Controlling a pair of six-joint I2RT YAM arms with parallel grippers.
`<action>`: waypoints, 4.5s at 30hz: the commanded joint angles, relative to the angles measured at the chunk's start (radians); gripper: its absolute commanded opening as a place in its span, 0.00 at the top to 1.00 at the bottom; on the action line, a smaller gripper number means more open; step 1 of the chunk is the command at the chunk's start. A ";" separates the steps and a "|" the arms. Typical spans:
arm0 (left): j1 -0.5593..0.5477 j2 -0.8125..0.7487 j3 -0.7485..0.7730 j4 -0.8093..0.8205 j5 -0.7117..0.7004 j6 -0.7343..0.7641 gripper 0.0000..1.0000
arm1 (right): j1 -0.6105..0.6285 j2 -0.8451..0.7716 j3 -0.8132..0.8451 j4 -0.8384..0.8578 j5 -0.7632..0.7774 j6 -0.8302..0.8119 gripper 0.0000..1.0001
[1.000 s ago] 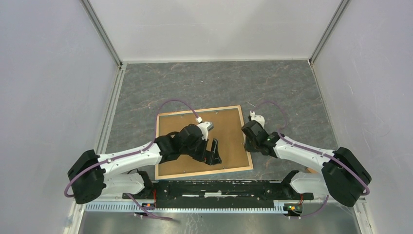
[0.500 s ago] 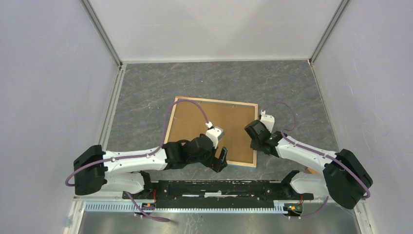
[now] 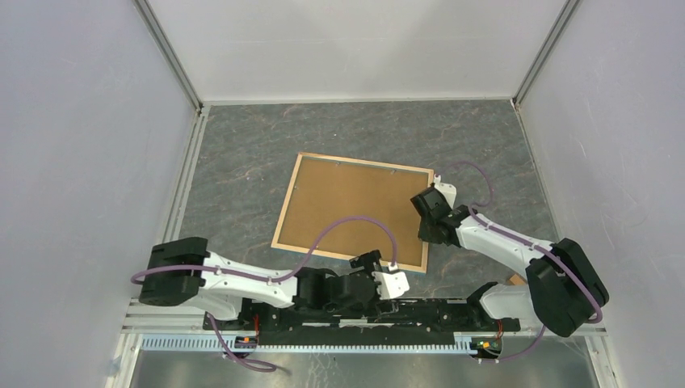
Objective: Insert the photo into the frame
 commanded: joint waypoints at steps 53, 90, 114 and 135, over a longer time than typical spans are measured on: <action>0.012 0.136 0.400 0.114 -0.641 0.634 0.98 | -0.092 -0.306 0.680 -0.252 0.024 -0.470 0.05; 1.800 -0.773 -0.003 -0.790 0.218 -0.910 0.98 | -0.094 -0.315 0.452 -0.085 -0.091 -0.558 0.03; 1.939 -0.642 -0.141 -1.019 -0.163 -1.137 0.98 | -0.094 -0.311 0.432 -0.087 -0.035 -0.581 0.02; 1.945 -0.796 0.055 -1.176 -0.246 -1.193 0.00 | -0.093 -0.331 0.477 -0.158 -0.048 -0.618 0.02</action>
